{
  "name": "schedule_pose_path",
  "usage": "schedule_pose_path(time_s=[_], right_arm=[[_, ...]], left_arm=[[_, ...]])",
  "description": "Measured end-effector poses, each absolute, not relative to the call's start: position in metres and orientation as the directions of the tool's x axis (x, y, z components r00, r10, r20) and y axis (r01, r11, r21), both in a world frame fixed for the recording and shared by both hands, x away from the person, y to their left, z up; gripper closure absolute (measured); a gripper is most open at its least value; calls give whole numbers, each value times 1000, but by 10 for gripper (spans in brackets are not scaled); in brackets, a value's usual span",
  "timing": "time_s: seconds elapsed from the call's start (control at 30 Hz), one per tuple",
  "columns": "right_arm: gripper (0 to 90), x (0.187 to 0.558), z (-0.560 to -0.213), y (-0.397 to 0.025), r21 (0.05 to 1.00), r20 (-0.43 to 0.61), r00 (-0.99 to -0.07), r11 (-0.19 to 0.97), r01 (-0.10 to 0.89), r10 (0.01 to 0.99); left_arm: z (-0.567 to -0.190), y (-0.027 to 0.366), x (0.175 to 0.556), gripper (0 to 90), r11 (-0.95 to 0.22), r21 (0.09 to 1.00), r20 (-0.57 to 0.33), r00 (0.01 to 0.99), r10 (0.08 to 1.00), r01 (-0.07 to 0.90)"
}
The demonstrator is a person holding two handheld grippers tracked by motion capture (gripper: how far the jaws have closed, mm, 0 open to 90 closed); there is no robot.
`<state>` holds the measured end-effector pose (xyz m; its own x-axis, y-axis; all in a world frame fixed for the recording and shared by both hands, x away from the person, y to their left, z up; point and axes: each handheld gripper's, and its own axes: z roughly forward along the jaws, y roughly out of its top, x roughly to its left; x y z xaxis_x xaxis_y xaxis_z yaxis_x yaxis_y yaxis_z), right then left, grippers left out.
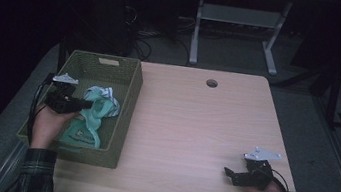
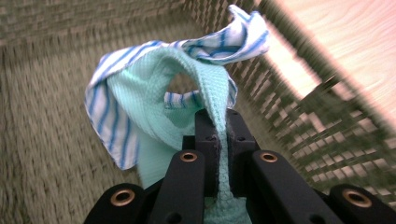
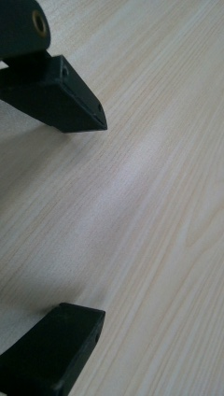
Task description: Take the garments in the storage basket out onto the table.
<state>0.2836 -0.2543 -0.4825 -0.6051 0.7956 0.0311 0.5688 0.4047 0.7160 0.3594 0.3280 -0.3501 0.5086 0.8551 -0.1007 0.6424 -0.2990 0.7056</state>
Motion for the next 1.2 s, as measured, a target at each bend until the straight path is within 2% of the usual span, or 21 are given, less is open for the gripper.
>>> schedule_pose_path(time_s=[0.2, 0.77, 1.2], right_arm=[[78, 284, -483, -254, 716, 31, -604, 404, 570, 797], [78, 283, -482, -254, 714, 35, -602, 402, 573, 797], [78, 283, -482, -254, 714, 36, -602, 401, 574, 798]], left_arm=[[-329, 324, 353, 859, -260, 763, -131, 535, 835, 593], [-287, 317, 353, 859, -239, 800, -167, 587, 792, 550], [-258, 302, 349, 859, -258, 824, -142, 626, 767, 503]])
